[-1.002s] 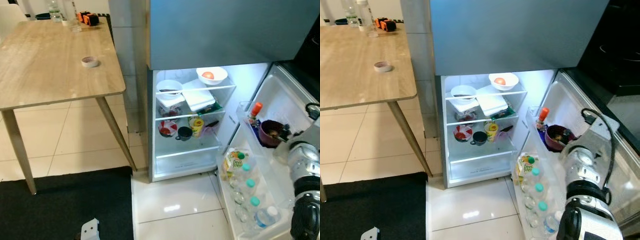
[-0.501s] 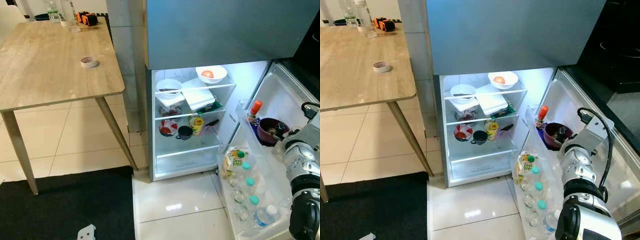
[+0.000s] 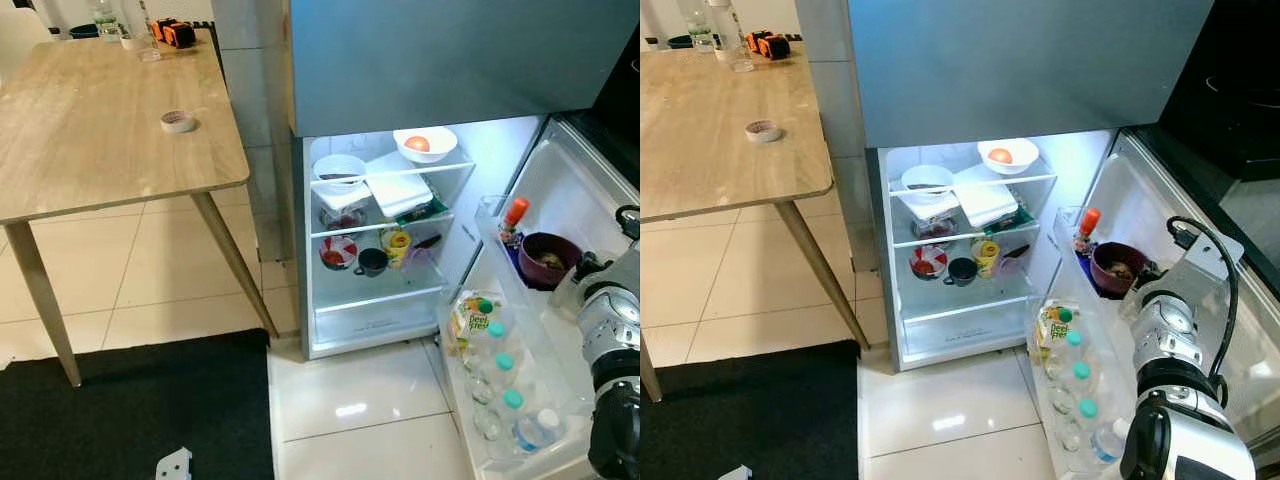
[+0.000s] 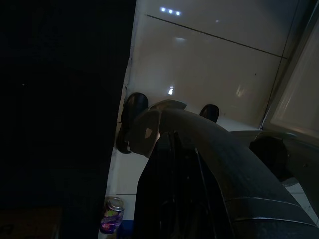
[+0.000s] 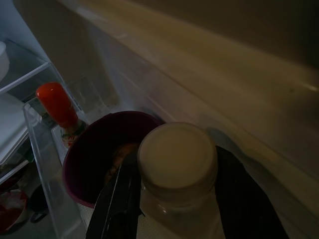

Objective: Restocking fridge

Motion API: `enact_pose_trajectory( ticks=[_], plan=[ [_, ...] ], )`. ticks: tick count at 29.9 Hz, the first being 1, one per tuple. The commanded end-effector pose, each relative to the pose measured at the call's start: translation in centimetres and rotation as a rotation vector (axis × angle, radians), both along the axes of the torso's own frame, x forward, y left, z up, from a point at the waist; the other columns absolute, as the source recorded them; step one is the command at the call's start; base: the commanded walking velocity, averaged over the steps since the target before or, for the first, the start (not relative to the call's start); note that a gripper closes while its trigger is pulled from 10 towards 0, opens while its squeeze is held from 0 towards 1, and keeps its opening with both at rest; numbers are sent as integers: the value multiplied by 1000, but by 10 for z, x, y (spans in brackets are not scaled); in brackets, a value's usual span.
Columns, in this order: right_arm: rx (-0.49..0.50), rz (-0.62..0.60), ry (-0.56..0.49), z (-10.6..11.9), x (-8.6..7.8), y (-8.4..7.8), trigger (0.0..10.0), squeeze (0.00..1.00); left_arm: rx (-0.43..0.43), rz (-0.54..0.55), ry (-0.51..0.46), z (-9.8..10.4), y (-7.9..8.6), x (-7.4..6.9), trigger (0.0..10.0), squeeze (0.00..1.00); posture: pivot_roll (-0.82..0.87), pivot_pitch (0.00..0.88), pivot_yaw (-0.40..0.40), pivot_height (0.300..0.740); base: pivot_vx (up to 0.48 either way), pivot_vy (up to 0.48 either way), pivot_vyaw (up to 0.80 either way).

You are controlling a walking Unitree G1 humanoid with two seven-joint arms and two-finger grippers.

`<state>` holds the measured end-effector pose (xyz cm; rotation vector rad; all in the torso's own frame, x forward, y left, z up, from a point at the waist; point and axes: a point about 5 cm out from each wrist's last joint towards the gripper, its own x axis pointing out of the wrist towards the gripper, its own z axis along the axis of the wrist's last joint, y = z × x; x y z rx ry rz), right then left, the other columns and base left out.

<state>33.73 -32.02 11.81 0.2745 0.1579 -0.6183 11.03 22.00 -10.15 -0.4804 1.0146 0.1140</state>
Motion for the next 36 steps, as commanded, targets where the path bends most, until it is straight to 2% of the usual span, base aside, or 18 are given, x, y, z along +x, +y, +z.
enact_pose_trajectory(
  ticks=[1,9,11,12,18,20,22,23,24,25,26,30,34,36],
  plan=[
    [-10,-8,-26,9,3,-4,0,0,25,-16,1,1,7,0,10000,0,6,35,-28,740,0,0,0],
    [-43,11,-64,16,3,-6,0,0,22,-17,-6,2,5,3,10000,0,0,24,-28,740,0,0,0],
    [-175,127,-138,30,6,-3,0,0,21,-21,-16,3,3,9,10000,0,-9,9,-26,740,0,0,0],
    [-175,127,-138,30,6,-3,0,0,21,-21,-16,3,3,9,10000,0,-9,9,-26,740,0,0,0],
    [-364,266,-213,50,5,4,0,0,21,-30,-21,4,2,14,10000,0,-25,0,-19,740,0,0,0],
    [-468,335,-214,57,6,10,0,0,20,-34,-23,5,1,16,10000,0,-30,0,-17,740,0,0,0],
    [-468,335,-214,57,6,10,0,0,20,-34,-23,5,1,16,10000,0,-30,0,-17,740,0,0,0],
    [-548,388,-196,61,7,15,0,0,20,-37,-26,5,0,18,10000,0,-36,0,-14,740,0,0,0],
    [-548,388,-196,61,7,15,0,0,20,-37,-26,5,0,18,10000,0,-36,0,-14,740,0,0,0],
    [-651,427,-159,66,9,19,0,0,19,-41,-30,6,-1,21,10000,0,-38,0,-13,740,0,0,0],
    [-683,439,-157,69,10,22,0,0,18,-42,-33,6,-2,22,10000,0,-38,0,-13,740,0,0,0],
    [-724,449,-165,77,12,25,0,0,16,-43,-36,6,-3,24,10000,0,-38,0,-13,740,0,0,0],
    [-707,459,-208,85,13,27,0,0,15,-41,-37,6,-3,24,10000,0,-37,0,-14,740,0,0,0],
    [-724,474,-189,86,13,27,0,0,15,-40,-36,6,-4,24,10000,0,-37,0,-17,740,0,0,0]
  ],
)
